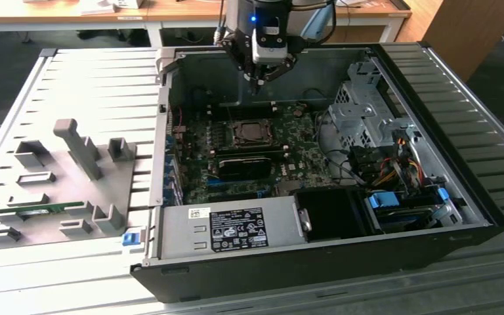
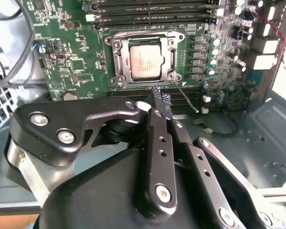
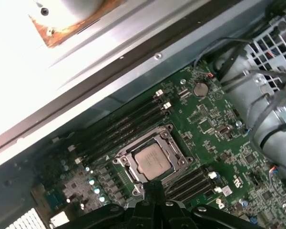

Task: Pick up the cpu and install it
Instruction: 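Install the first cpu locking lever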

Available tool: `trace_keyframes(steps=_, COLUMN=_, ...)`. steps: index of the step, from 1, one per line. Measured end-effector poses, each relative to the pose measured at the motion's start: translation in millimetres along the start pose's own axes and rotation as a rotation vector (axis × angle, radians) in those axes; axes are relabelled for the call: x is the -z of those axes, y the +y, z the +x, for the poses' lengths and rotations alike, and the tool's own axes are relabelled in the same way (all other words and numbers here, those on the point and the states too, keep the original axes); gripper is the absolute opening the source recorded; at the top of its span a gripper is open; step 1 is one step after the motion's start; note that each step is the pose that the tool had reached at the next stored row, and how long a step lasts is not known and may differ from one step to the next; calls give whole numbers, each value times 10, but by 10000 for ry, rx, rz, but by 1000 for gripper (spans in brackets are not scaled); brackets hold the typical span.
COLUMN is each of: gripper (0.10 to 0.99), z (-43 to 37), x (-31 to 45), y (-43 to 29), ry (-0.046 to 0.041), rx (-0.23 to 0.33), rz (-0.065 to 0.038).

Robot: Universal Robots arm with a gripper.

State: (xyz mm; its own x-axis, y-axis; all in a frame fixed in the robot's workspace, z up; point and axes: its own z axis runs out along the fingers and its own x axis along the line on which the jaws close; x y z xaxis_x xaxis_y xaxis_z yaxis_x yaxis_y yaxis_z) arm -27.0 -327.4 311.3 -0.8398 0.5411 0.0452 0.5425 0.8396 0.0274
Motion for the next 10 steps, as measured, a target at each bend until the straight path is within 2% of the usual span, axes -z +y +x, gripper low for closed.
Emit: trace_keyframes(steps=10, gripper=106, z=0, x=-1, y=0, ry=37, rx=1356, rz=63)
